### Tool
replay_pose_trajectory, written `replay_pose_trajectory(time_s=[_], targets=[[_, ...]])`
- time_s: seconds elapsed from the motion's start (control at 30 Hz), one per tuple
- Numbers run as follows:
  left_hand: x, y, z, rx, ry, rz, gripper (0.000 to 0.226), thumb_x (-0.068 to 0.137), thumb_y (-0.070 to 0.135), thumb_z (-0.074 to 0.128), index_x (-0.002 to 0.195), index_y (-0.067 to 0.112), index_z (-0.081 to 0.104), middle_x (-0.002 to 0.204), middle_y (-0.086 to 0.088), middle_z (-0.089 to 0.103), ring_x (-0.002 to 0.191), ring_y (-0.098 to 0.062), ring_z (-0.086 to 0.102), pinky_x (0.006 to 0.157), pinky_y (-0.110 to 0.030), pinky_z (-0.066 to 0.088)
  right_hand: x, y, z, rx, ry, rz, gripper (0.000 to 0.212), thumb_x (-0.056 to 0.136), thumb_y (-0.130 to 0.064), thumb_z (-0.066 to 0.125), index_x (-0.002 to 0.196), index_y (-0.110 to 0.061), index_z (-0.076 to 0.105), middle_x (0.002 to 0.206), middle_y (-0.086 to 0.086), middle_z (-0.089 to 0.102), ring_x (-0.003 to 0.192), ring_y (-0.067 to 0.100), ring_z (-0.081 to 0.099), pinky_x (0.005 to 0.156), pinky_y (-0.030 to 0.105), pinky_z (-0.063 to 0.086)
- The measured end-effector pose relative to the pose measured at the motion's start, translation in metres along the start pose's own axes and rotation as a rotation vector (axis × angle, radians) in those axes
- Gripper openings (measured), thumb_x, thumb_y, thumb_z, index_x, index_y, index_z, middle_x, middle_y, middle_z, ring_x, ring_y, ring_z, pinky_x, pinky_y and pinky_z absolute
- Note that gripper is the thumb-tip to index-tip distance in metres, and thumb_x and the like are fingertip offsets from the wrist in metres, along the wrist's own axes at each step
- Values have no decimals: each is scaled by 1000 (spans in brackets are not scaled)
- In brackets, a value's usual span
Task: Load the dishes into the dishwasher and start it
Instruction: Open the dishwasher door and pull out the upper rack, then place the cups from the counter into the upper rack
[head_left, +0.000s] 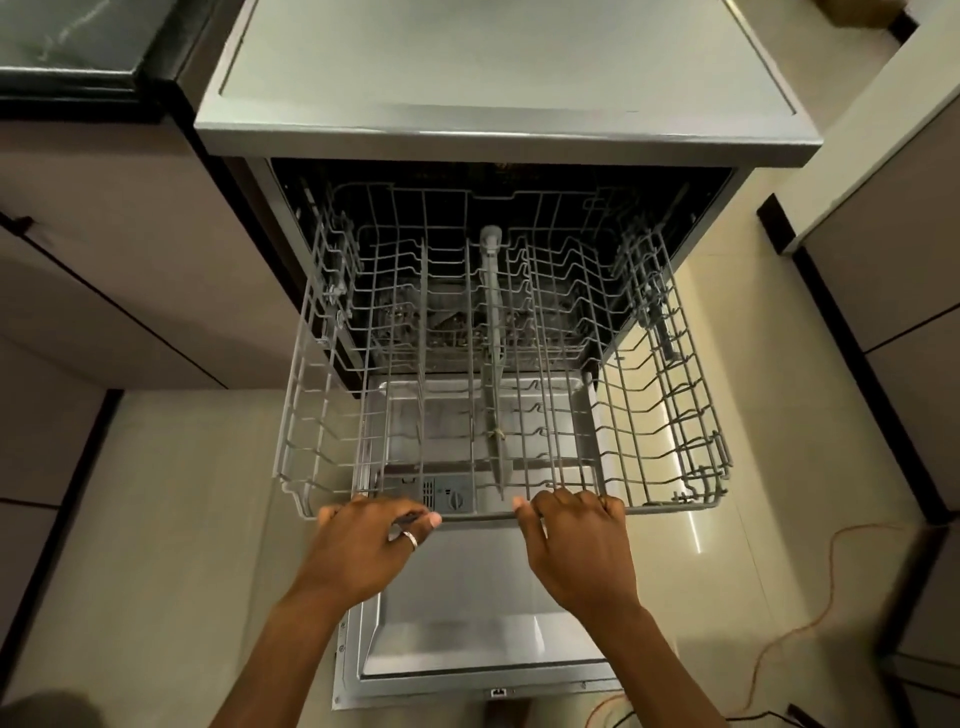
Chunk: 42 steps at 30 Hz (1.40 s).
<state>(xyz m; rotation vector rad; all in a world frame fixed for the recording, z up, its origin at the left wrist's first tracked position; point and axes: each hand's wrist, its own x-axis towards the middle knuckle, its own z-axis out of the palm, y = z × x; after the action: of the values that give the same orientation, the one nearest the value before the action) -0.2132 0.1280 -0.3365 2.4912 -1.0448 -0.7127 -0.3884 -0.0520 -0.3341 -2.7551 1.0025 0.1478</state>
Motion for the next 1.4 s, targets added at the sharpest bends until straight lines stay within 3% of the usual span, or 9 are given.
replay_pose_trajectory(time_s=[0.17, 0.33, 0.6, 0.73, 0.87, 0.97, 1.1, 1.27, 1.4], targets=[[-14, -1, 8, 1, -8, -17, 78, 76, 92, 12, 107, 47, 69, 91, 30, 65, 95, 2, 59, 95, -39, 36, -16, -2, 4, -30, 22, 19, 59, 103, -57, 21, 84, -29, 70, 77, -9, 70, 78, 12, 65, 84, 38, 44], [-34, 1, 17, 30, -11, -44, 48, 90, 75, 34, 107, 45, 67, 97, 29, 65, 99, -1, 56, 90, -33, 26, -35, -3, 7, -9, 31, 20, 58, 104, -56, 22, 87, -30, 71, 80, -9, 71, 80, 12, 66, 89, 41, 47], [-63, 7, 21, 28, -69, -57, 62, 88, 78, 25, 119, 41, 64, 117, 24, 66, 116, -7, 55, 98, -32, 23, -61, -4, 3, -16, -2, 36, 53, 105, -52, 24, 92, -29, 71, 88, -8, 72, 87, 15, 66, 95, 41, 44], [-69, 4, 11, 65, -114, -31, 75, 87, 74, 23, 139, 29, 54, 139, 6, 59, 132, -19, 49, 111, -38, 35, -63, -6, -8, 37, -98, 35, 59, 101, -54, 15, 111, -28, 67, 108, -6, 70, 105, 18, 64, 103, 45, 40], [-83, 14, -20, 29, -94, -57, 58, 100, 51, 46, 149, 18, 43, 146, -9, 52, 137, -26, 43, 112, -41, 40, -75, -16, -41, 81, -135, 35, 53, 102, -53, 22, 133, -25, 54, 130, -2, 62, 125, 21, 55, 112, 52, 33], [-110, 28, -52, -6, -98, -51, 61, 100, 45, 51, 152, 15, 38, 149, -12, 48, 139, -30, 42, 113, -42, 37, -99, -35, -77, 157, -129, 77, 45, 104, -47, 37, 132, -18, 55, 131, 4, 61, 124, 27, 56, 110, 53, 35], [-172, 46, -109, -46, -33, -50, 64, 99, 46, 53, 152, 14, 38, 148, -14, 49, 138, -32, 42, 111, -46, 40, -149, -84, -139, 226, -100, 102, 50, 102, -51, 34, 130, -15, 54, 130, 7, 59, 123, 29, 55, 107, 57, 38], [-257, 51, -181, -150, 68, -48, 64, 95, 51, 58, 148, 18, 42, 146, -8, 52, 135, -29, 44, 110, -46, 42, -197, -163, -212, 446, -47, 72, 47, 101, -53, 41, 127, -17, 56, 130, 5, 59, 120, 27, 56, 99, 44, 45], [-306, 44, -236, -234, 163, -94, 53, 95, 46, 60, 141, 20, 51, 140, -2, 57, 127, -22, 53, 105, -31, 40, -214, -216, -249, 528, -58, -35, 44, 103, -47, 46, 130, -16, 59, 131, 6, 60, 123, 24, 55, 100, 35, 41]])
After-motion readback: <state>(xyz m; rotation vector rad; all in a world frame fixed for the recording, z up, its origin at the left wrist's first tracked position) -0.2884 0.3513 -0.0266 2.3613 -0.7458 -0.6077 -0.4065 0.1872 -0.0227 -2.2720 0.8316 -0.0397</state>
